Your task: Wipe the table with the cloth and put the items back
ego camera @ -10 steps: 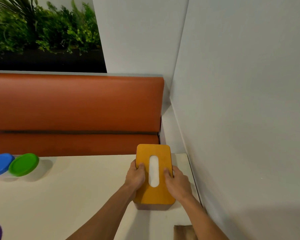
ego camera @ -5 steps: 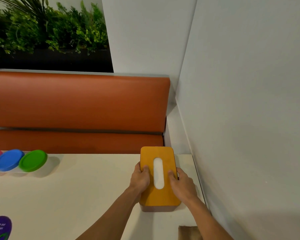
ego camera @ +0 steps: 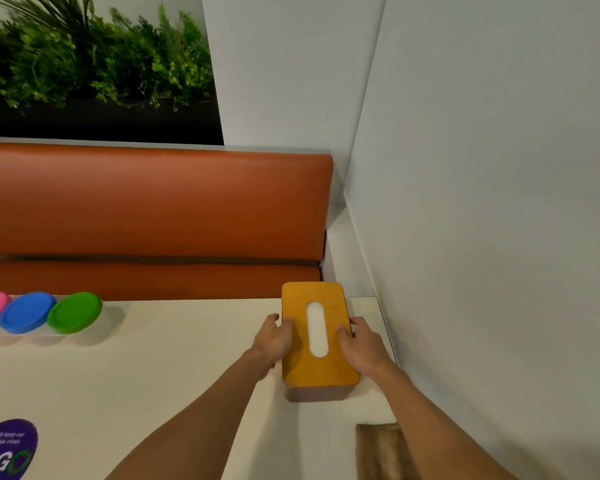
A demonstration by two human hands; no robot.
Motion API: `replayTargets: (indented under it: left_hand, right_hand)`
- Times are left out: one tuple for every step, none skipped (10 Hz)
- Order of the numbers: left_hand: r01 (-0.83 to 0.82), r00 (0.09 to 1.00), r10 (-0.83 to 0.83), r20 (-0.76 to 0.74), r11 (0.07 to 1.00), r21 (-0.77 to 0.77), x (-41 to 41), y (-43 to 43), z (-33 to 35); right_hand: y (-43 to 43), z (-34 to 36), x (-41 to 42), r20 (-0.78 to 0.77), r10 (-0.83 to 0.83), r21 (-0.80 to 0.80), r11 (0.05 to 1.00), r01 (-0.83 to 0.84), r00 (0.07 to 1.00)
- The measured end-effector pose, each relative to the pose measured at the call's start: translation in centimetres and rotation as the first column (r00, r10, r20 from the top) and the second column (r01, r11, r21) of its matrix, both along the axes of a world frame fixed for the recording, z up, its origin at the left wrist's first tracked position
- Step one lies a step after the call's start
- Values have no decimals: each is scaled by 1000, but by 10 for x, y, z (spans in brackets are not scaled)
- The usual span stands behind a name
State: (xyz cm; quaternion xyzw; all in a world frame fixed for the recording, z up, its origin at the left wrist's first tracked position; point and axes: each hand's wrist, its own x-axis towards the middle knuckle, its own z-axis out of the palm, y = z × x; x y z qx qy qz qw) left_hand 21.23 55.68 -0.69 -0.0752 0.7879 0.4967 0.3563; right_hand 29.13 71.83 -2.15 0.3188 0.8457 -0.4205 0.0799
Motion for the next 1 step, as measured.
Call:
replayTargets:
  left_hand:
    - [55, 985, -68, -161, 995, -80, -3, -14, 8]
  right_hand:
    - [-7, 17, 3, -76, -15, 202, 979, 30, 997]
